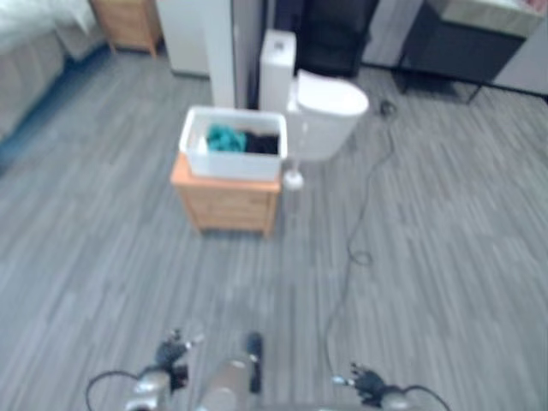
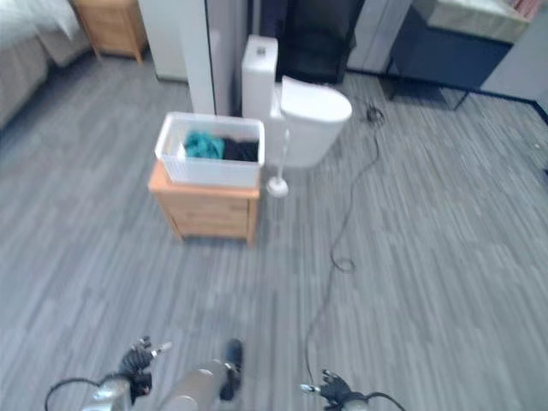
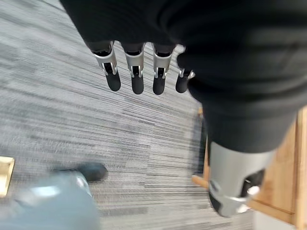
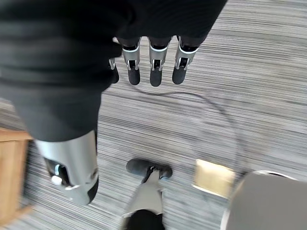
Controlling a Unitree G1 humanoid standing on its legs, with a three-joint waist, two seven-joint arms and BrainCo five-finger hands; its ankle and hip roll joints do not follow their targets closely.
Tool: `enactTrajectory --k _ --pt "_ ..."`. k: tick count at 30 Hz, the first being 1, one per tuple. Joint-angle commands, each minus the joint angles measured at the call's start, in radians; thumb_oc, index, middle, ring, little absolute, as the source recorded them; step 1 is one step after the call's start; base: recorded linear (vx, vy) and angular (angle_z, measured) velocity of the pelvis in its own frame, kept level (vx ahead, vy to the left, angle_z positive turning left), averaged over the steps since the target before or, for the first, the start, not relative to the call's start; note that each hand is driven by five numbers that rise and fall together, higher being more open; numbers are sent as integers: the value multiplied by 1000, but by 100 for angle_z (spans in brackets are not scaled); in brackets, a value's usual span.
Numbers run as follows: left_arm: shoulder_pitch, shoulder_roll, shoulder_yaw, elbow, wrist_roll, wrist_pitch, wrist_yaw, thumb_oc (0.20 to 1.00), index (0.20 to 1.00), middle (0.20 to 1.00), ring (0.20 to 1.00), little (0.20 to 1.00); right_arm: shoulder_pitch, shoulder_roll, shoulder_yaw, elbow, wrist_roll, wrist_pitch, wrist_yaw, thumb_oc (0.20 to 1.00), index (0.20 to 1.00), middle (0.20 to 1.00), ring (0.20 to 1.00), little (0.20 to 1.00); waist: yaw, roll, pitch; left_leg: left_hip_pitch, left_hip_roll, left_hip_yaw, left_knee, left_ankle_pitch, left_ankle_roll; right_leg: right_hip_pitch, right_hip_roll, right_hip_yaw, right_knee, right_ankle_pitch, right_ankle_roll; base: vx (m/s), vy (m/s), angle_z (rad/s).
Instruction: Grab the laundry basket,head to the washer,open it,put in the laundry and shut it.
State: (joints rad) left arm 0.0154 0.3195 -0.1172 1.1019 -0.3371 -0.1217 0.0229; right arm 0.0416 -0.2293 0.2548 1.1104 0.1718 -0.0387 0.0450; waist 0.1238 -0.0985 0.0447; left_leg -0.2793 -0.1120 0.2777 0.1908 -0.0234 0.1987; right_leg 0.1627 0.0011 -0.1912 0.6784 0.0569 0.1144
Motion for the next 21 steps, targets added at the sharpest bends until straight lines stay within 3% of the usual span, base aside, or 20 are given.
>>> enactTrajectory --k 1,2,5,6,7,10,13,17,18,19,20,21 --pt "-49 9 -5 -19 8 -21 -5 1000 1000 1000 1000 1000 -11 -21 -7 -43 5 -11 -2 1000 1000 1000 1000 1000 -37 30 20 86 115 -125 -40 0 -128 -133 -193 -18 -48 110 54 236 110 63" --pt "-49 9 -5 -19 8 -21 -5 1000 1000 1000 1000 1000 -11 -21 -7 -43 5 -11 -2 1000 1000 1000 1000 1000 -38 32 19 85 116 -126 -41 2 -128 -133 -191 -19 -51 112 53 387 157 64" --pt "-56 9 -12 -16 9 -22 -5 1000 1000 1000 1000 1000 11 -25 -13 -47 9 -10 1 1000 1000 1000 1000 1000 -91 69 49 188 120 -193 -80 -9 -136 -269 -163 -62 -78 -52 4 377 25 92" --pt "-60 2 -19 -11 17 -27 -7 1000 1000 1000 1000 1000 26 -27 -25 -28 17 -10 -1 1000 1000 1000 1000 1000 -120 67 63 238 113 -226 -92 -26 -151 -304 -132 -43 -209 -104 -6 355 -55 100" --pt "-60 2 -19 -11 17 -27 -7 1000 1000 1000 1000 1000 26 -28 -25 -28 17 -10 -1 1000 1000 1000 1000 1000 -121 69 62 237 115 -227 -93 -24 -152 -303 -129 -45 -214 -101 -7 365 -93 133" --pt "-64 -9 -25 13 35 -37 -9 1000 1000 1000 1000 1000 47 -37 -46 11 27 -8 -2 1000 1000 1000 1000 1000 -158 47 68 312 96 -269 -118 -70 -177 -342 -110 8 -487 -72 4 345 -125 75" --pt "-65 -27 -20 36 51 -45 -10 1000 1000 1000 1000 1000 60 -42 -71 83 20 -1 3 1000 1000 1000 1000 1000 -181 34 77 389 88 -304 -123 -125 -195 -380 -129 35 -634 28 42 420 -184 102" --pt "-43 -40 -21 52 68 -43 -14 1000 1000 1000 1000 1000 82 -47 -87 121 16 0 2 1000 1000 1000 1000 1000 -184 31 47 460 104 -301 -117 -152 -218 -331 -136 -14 -654 48 33 315 -182 46" --pt "-30 -51 -21 64 68 -42 -17 1000 1000 1000 1000 1000 89 -51 -89 139 7 -1 6 1000 1000 1000 1000 1000 -188 39 36 465 133 -290 -52 -142 -244 -303 -116 -14 -632 26 13 307 -209 -23" --pt "-30 -52 -21 64 68 -42 -17 1000 1000 1000 1000 1000 89 -52 -89 139 7 -1 6 1000 1000 1000 1000 1000 -189 41 36 464 135 -291 -49 -145 -245 -303 -115 -16 -631 25 13 239 -321 -18" --pt "-29 -49 -14 42 49 -40 -16 1000 1000 1000 1000 1000 82 -66 -85 149 -4 0 -1 1000 1000 1000 1000 1000 -172 35 57 330 154 -294 283 -39 -284 -268 -94 -11 -613 0 -28 60 -192 -4" --pt "-30 -48 -14 42 49 -40 -16 1000 1000 1000 1000 1000 82 -65 -85 149 -4 0 -1 1000 1000 1000 1000 1000 -175 32 53 325 151 -297 282 -36 -283 -272 -98 -13 -613 1 -28 61 -278 -9"
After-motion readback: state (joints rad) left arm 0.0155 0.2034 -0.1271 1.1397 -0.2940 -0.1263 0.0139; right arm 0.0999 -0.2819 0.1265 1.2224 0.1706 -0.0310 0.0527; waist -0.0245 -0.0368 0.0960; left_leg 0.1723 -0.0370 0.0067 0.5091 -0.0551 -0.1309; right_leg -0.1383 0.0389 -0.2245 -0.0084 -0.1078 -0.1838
